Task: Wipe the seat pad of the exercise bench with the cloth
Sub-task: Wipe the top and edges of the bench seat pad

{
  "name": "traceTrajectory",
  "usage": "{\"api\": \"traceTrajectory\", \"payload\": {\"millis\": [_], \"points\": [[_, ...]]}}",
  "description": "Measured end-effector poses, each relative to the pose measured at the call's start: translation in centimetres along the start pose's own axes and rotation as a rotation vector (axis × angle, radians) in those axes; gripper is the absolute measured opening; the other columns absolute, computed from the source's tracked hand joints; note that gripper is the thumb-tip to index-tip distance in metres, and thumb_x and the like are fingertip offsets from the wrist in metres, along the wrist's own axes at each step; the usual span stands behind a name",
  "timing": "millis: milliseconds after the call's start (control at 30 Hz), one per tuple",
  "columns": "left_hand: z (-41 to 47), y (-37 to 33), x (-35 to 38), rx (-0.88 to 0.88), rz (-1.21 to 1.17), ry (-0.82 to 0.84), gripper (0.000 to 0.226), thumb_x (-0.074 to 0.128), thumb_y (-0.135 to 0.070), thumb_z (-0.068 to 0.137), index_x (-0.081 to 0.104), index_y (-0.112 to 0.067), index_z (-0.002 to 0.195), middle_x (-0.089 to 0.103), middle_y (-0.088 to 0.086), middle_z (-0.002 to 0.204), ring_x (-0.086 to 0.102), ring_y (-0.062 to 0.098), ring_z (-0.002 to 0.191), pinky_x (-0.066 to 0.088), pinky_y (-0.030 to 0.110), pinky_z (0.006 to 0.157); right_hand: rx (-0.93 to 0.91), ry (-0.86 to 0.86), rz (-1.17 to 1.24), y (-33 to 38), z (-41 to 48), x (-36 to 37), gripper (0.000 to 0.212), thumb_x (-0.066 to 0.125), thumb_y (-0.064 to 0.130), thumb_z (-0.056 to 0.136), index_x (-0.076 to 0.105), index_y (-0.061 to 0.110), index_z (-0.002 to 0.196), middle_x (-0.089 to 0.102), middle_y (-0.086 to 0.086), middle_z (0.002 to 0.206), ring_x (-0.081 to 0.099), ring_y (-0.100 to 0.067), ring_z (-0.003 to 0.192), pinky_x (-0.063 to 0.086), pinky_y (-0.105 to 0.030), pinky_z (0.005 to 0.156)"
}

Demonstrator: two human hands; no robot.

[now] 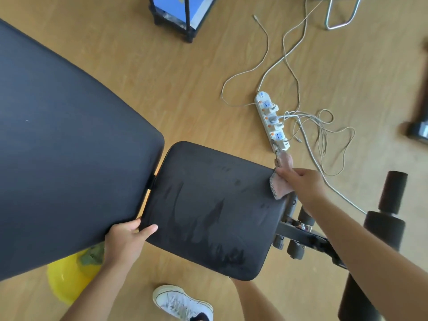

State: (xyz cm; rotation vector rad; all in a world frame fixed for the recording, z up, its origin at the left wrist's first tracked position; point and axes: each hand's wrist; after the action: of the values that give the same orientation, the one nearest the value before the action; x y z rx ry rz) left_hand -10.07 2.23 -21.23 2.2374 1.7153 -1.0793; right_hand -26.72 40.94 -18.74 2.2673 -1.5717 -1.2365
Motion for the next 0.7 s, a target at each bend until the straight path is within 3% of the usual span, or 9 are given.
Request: {"api": "traceTrajectory", "payload": {"millis": [67,133,200,333,433,533,633,700], "points": [[0.2,0.2,0.0,-0.003,-0.007,0.005,0.070,0.087,-0.035,0.071,0.064,-0.001,0.127,0.074,0.014,0.115,0.073,0.033,0.097,0.056,0.050,0.092,0.054,-0.046,0.053,-1.8,-1.4,0.7,0.041,0.080,0.043,0.082,0.072,0.003,0.075,0.051,-0.004,0.065,0.040,-0.017,0.059,0.032,-0.029,0.055],[0.1,0.1,0.0,-0.013,-0.012,0.018,0.070,0.087,-0.033,0.072,0.062,0.000,0.128,0.072,0.015,0.119,0.072,0.033,0.098,0.055,0.050,0.092,0.131,-0.115,0.052,-4.8,-3.9,1.6,0.058,0.079,0.053,0.076,0.049,0.006,0.063,0.035,-0.006,0.063,0.032,-0.018,0.057,0.025,-0.030,0.055],[0.1,-0.3,0.1,-0.031,-0.029,0.023,0.070,0.087,-0.030,0.072,0.061,0.001,0.129,0.070,0.018,0.122,0.071,0.033,0.101,0.056,0.050,0.092,0.213,-0.077,0.051,-8.9,-7.3,2.8,0.057,0.080,0.055,0.073,0.042,0.014,0.062,0.030,-0.006,0.063,0.030,-0.017,0.057,0.024,-0.031,0.058],[-0.1,-0.6,0.0,-0.054,-0.046,0.026,0.071,0.087,-0.030,0.072,0.060,0.001,0.130,0.069,0.018,0.123,0.071,0.033,0.102,0.056,0.050,0.091,0.267,0.115,0.000,-12.9,-12.1,4.0,0.056,0.087,0.046,0.069,0.049,0.008,0.053,0.039,0.001,0.052,0.036,-0.015,0.054,0.030,-0.031,0.058],[-0.2,-0.6,-0.1,-0.048,-0.046,0.038,0.072,0.087,-0.031,0.072,0.059,0.000,0.132,0.071,0.019,0.120,0.071,0.033,0.101,0.057,0.050,0.090,0.190,-0.032,0.015,-9.2,-8.2,2.3,0.053,0.084,0.047,0.073,0.058,0.005,0.055,0.050,-0.002,0.053,0.042,-0.016,0.053,0.035,-0.031,0.055],[-0.4,-0.8,-0.3,-0.050,-0.050,0.043,0.072,0.086,-0.030,0.073,0.059,0.000,0.133,0.072,0.018,0.117,0.072,0.033,0.096,0.057,0.048,0.090,0.152,-0.153,0.108,-5.0,-4.2,1.1,0.059,0.081,0.054,0.074,0.065,-0.003,0.071,0.053,-0.006,0.063,0.045,-0.017,0.060,0.035,-0.028,0.057],[-0.5,-1.1,-0.3,-0.042,-0.037,0.044,0.071,0.086,-0.031,0.074,0.059,-0.001,0.133,0.072,0.016,0.118,0.072,0.033,0.097,0.057,0.047,0.091,0.173,-0.132,0.041,-7.7,-6.1,2.6,0.069,0.077,0.065,0.068,0.059,-0.002,0.068,0.047,-0.007,0.064,0.041,-0.018,0.060,0.034,-0.030,0.059],[-0.5,-1.0,-0.4,-0.047,-0.047,0.036,0.072,0.086,-0.031,0.073,0.059,-0.002,0.133,0.070,0.015,0.123,0.071,0.034,0.101,0.056,0.047,0.093,0.241,-0.124,0.106,-10.5,-10.1,4.4,0.062,0.077,0.065,0.068,0.053,0.009,0.064,0.039,-0.007,0.061,0.036,-0.019,0.059,0.030,-0.030,0.057]]}}
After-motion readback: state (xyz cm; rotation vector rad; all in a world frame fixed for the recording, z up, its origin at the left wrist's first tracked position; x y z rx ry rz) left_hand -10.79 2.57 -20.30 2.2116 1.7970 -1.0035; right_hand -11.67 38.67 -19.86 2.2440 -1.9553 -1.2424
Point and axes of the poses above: each hand's wrist, its own z-axis towards the middle knuckle, its own x-axis out of the palm, y = z × x
